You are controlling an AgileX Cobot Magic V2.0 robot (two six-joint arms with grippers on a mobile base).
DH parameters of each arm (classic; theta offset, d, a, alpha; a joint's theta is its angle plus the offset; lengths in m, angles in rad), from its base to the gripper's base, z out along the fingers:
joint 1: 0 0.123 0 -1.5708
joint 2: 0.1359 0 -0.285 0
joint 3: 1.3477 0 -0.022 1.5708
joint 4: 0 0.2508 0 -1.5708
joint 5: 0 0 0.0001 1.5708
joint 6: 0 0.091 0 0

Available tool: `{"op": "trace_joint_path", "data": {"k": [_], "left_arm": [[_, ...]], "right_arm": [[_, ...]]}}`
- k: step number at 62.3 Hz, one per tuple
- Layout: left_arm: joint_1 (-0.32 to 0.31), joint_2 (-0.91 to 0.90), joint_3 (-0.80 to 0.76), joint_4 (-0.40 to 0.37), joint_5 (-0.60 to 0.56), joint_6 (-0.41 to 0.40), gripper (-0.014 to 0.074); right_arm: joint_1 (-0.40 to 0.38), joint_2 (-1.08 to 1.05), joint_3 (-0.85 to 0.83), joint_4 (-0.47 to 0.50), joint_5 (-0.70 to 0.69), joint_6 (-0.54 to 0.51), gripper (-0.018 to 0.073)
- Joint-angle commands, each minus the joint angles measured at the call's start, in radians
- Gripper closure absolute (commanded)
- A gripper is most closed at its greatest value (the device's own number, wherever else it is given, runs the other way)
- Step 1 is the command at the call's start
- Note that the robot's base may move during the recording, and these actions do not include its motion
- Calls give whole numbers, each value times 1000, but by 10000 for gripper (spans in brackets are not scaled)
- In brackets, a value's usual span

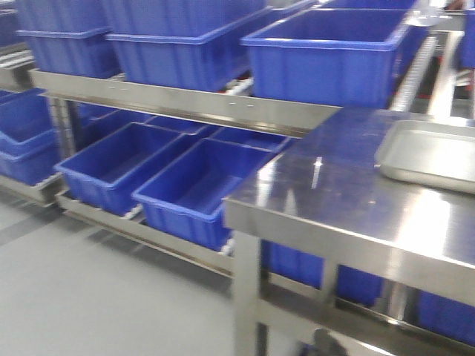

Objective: Sort and place red and blue blocks on shelf
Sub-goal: 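Drive the base away from the table carrying both cubes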

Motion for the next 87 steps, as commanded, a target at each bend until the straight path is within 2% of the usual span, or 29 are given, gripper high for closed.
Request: {"op": "trace_joint_path", "data": {"k": [1,87], "left_arm": [[4,0,-28,-2,-81,-4,472],[4,0,-28,-2,-81,-4,472]], "right_arm": [[-7,4,-28,-7,-93,-4,502],[-7,4,-28,-7,-93,-4,502]]}}
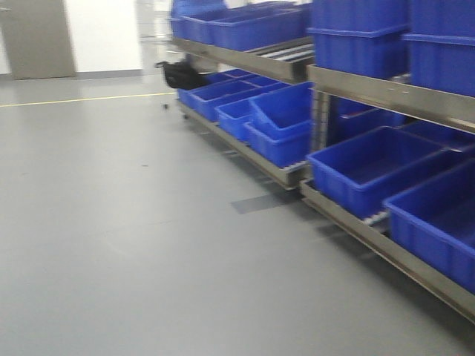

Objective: Sort and place red and blue blocks on shelf
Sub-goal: 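Drive the base away from the table carrying both cubes, then drive the base toward the shelf of blue bins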

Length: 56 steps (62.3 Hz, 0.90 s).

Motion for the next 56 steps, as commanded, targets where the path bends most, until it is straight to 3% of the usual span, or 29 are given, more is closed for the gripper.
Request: {"op": "trace_joint_path", "data": {"k": [1,56], "left_arm": [[4,0,-30,-2,-81,-4,472],[4,0,-30,-2,-81,-4,472]], "right_arm": [[-7,4,-28,-7,-93,-4,502],[-7,4,-28,-7,-93,-4,502]]}}
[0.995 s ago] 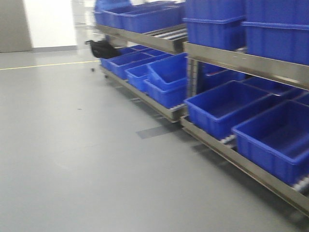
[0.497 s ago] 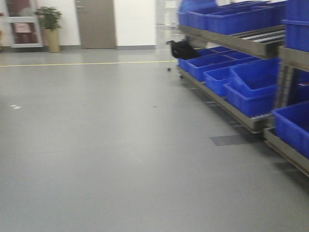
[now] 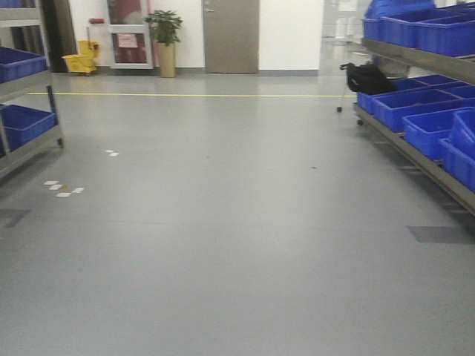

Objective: Sort and place red and blue blocks on shelf
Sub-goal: 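Drive the base toward the shelf of blue bins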

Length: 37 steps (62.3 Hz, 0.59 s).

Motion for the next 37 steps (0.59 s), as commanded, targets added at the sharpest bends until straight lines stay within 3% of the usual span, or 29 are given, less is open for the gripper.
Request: {"op": "trace_joint_path", "data": {"k": [1,37], "left_arm": [[4,0,-30,-2,-81,-4,472],[4,0,-30,-2,-81,-4,472]], "right_arm": [[-7,4,-28,-7,-93,-4,502],[-7,4,-28,-7,-93,-4,502]]}}
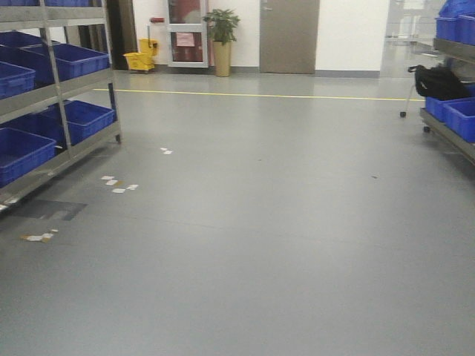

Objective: Sort and place red and blue blocks on shelf
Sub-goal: 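Drive the base toward the shelf of blue bins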

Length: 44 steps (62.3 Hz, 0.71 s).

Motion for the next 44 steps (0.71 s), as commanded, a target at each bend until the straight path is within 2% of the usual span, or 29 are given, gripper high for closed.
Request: {"op": "trace_joint_path", "data": {"k": [1,44], "left_arm": [[4,0,-30,-2,-81,-4,472],[4,0,-30,-2,-81,-4,472]], "right_arm": [[-7,4,-28,-7,-93,-4,502],[-7,4,-28,-7,-93,-4,502]]}}
